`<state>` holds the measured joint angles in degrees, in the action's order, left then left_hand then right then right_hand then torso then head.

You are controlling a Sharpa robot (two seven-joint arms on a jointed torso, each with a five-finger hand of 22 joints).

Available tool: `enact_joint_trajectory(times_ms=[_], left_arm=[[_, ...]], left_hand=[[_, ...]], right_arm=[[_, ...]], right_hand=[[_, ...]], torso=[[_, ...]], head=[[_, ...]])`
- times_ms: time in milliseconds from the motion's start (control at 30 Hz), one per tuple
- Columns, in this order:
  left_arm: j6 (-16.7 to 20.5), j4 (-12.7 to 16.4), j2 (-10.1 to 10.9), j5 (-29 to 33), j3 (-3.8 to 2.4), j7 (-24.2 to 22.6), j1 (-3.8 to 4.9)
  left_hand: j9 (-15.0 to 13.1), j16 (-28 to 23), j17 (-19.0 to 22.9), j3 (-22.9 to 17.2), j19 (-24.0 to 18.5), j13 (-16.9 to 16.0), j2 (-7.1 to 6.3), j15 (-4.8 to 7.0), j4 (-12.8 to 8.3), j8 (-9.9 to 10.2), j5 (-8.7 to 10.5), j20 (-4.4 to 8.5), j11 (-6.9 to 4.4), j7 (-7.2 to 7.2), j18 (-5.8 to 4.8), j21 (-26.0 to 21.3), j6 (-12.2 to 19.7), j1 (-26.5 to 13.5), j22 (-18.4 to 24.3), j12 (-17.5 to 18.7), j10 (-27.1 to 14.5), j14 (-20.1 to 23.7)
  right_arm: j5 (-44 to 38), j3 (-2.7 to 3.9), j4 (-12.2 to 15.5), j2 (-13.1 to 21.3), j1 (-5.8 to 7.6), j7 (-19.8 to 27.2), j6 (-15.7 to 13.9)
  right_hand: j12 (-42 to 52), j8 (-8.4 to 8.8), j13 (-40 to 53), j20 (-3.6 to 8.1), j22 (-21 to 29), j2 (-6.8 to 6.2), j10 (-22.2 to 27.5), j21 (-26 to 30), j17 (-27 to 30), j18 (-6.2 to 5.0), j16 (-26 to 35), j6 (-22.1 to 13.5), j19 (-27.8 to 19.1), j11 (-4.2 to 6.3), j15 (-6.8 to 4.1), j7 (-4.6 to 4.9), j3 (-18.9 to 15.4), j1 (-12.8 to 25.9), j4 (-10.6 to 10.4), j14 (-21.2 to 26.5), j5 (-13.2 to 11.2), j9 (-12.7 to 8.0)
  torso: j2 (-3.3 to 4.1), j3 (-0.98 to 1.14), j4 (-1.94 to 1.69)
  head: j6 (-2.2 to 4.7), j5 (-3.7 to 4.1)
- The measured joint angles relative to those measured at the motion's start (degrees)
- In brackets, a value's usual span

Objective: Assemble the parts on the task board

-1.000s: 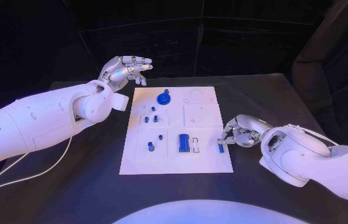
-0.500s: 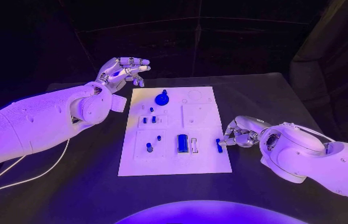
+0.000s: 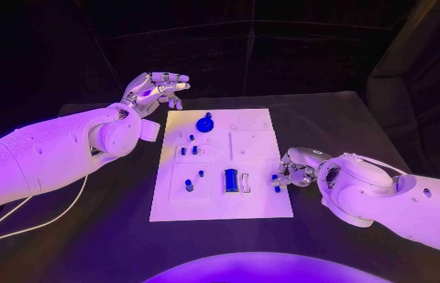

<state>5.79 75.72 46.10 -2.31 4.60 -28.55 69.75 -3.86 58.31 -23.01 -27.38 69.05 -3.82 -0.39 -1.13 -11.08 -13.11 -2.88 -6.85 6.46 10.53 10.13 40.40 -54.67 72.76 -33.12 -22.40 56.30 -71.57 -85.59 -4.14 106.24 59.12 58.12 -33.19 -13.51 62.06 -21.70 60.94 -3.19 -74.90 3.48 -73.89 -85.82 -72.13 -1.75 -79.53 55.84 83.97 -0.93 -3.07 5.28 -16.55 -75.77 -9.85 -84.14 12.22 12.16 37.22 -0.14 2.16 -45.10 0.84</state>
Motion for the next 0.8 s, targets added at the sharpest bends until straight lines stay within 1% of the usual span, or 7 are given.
enact_joint_trajectory(times_ms=[100, 167, 333, 500, 567, 733, 800], left_arm=[[-0.03, 0.00, -0.01, 0.00, 0.02, 0.01, 0.00], [-0.06, -0.01, -0.01, 0.00, 0.04, 0.01, 0.00], [-0.12, -0.01, 0.04, 0.00, 0.06, 0.03, -0.01], [-0.18, 0.00, 0.09, 0.00, 0.09, 0.06, -0.01], [-0.21, 0.00, 0.10, 0.00, 0.09, 0.07, -0.01], [-0.29, 0.02, 0.12, 0.00, 0.11, 0.11, -0.01], [-0.31, 0.03, 0.16, 0.00, 0.12, 0.13, -0.01]], left_hand=[[0.00, 0.00, 0.00, 0.00, 0.00, 0.00, 0.00, 0.00, 0.00, 0.00, 0.00, 0.00, 0.00, 0.00, 0.00, 0.00, 0.00, 0.00, 0.00, 0.00, 0.00, 0.00], [0.00, 0.00, 0.00, 0.00, 0.00, 0.00, 0.00, 0.00, 0.00, 0.00, 0.00, 0.00, 0.00, 0.00, 0.00, 0.00, 0.00, 0.00, 0.00, 0.00, 0.00, 0.00], [0.00, 0.00, 0.00, 0.00, 0.00, 0.00, 0.00, 0.00, 0.00, 0.00, 0.00, 0.00, 0.00, 0.00, 0.00, 0.00, 0.00, 0.00, 0.00, 0.00, 0.00, 0.00], [0.00, 0.00, 0.01, 0.02, 0.00, 0.00, 0.00, 0.00, -0.02, 0.00, 0.00, 0.00, 0.00, 0.00, 0.00, 0.00, 0.00, 0.00, -0.01, -0.01, 0.00, 0.00], [0.00, 0.00, 0.09, 0.01, 0.00, 0.00, 0.00, 0.00, -0.32, 0.00, 0.00, 0.00, 0.00, 0.00, 0.00, 0.00, 0.00, 0.00, -0.01, -0.24, 0.00, 0.00], [0.00, 0.00, 0.09, 0.01, 0.00, 0.00, 0.00, 0.00, -0.32, 0.00, 0.00, 0.00, 0.00, 0.00, 0.00, 0.00, 0.00, 0.00, -0.01, -0.24, 0.00, 0.00], [0.00, 0.00, 0.09, 0.01, 0.00, 0.00, 0.00, 0.00, -0.32, 0.00, 0.00, 0.00, 0.00, 0.00, 0.00, 0.00, 0.00, 0.00, -0.01, -0.24, 0.00, 0.00]], right_arm=[[-0.79, 0.13, -0.42, -0.60, -0.03, -0.25, 0.51], [-1.52, 0.26, -0.68, -1.11, -0.05, -0.50, 1.12], [-3.65, 0.48, -0.98, -2.00, 0.00, -1.28, 2.94], [-6.42, 0.67, -1.01, -2.89, 0.06, -2.21, 5.22], [-7.37, 0.71, -0.99, -3.15, 0.08, -2.52, 5.91], [-9.30, 0.75, -0.80, -3.52, 0.09, -3.24, 7.17], [-9.83, 0.75, -0.60, -3.56, 0.08, -3.51, 7.29]], right_hand=[[0.00, -0.05, 0.00, 0.00, 0.00, 0.05, 0.00, 0.00, 0.06, 0.00, 0.00, 0.28, 0.00, 0.00, 0.00, 0.03, 0.17, -1.02, 0.66, 0.00, 0.00, 0.17], [-0.37, 0.03, -0.03, 0.00, 0.00, -0.06, 0.00, 0.00, 0.25, 0.00, 0.00, 0.41, 0.00, 0.00, 0.00, -0.06, 0.42, -3.06, 1.87, 0.00, -0.18, 0.22], [-0.80, 0.27, -0.40, 0.00, 0.00, 0.06, 0.15, 0.00, 0.52, 0.00, 0.22, 0.86, 0.00, 0.15, 0.00, -0.14, 1.26, -6.11, 4.14, 0.00, -2.25, 0.54], [-1.05, 0.27, -0.49, 0.00, 0.00, 0.30, 0.22, 0.00, 0.52, 0.00, 0.22, 1.28, 0.00, 0.22, 0.00, 0.05, 2.30, -7.83, 5.64, 0.00, -3.24, 1.06], [-1.33, 0.28, -0.56, 0.00, 0.00, 0.41, 0.22, 0.00, 0.52, 0.00, 0.22, 1.39, 0.00, 0.22, 0.00, -0.01, 2.46, -8.02, 6.10, 0.00, -3.56, 2.00], [-1.33, 0.29, -0.56, 0.00, 0.00, 0.78, 0.22, 0.00, 0.52, 0.00, 0.22, 1.44, 0.00, 0.22, 0.00, 0.03, 2.57, -8.39, 6.22, 0.00, -3.54, 2.71], [-1.33, 1.10, -0.53, 0.00, 0.00, 0.86, 0.22, 0.00, 0.49, 0.00, 0.22, 1.56, 0.00, 0.22, 0.00, -0.08, 2.80, -8.47, 6.45, 0.00, -1.61, 2.71]], torso=[[0.00, 0.00, -0.01], [-0.01, 0.00, -0.01], [-0.02, -0.02, -0.01], [-0.05, -0.03, 0.00], [-0.07, -0.03, 0.01], [-0.08, -0.03, 0.03], [-0.08, -0.04, 0.06]], head=[[-0.07, 0.01], [-0.10, -0.07], [-0.18, -0.23], [-0.20, -0.30], [-0.04, -0.36], [0.10, -0.43], [0.10, -0.43]])
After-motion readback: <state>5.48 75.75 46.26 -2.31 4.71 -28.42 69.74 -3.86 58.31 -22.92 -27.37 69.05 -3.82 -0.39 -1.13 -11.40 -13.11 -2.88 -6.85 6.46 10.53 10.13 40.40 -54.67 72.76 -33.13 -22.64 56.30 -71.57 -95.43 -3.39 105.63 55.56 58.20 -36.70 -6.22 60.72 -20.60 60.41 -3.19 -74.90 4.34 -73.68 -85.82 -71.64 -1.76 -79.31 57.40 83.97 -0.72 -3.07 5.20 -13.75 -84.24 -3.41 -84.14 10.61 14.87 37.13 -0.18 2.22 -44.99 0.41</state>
